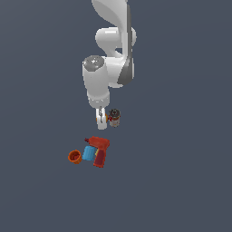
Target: Pick up a designated object from a clutter of objects.
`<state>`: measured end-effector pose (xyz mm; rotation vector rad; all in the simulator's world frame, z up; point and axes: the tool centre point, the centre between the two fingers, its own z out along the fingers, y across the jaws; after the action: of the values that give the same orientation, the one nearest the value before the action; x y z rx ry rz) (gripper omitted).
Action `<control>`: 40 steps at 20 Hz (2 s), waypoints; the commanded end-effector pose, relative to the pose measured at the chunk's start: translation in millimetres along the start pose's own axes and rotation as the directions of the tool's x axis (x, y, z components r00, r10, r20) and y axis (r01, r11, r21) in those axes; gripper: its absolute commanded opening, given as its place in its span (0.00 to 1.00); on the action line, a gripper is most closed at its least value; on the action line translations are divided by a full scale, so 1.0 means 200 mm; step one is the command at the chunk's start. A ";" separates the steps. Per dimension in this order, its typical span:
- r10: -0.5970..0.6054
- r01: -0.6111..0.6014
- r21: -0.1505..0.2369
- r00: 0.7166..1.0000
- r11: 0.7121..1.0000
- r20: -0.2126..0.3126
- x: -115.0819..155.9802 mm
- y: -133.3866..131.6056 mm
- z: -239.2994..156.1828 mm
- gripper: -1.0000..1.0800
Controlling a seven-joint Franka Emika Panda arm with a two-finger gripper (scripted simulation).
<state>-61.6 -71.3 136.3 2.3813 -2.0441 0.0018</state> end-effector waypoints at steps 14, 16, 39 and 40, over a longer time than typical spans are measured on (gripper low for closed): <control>0.001 -0.001 0.001 1.000 1.000 -0.002 -0.57 -0.46 -0.61 0.00; 0.001 -0.001 0.001 1.000 1.000 -0.001 -0.63 -0.51 -0.68 0.00; -0.001 0.001 0.001 1.000 1.000 0.003 -1.12 -0.95 -1.22 0.00; -0.001 0.001 0.001 1.000 1.000 0.003 -1.14 -0.97 -1.23 0.00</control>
<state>91.9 178.5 376.0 2.3838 -2.0440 -0.0010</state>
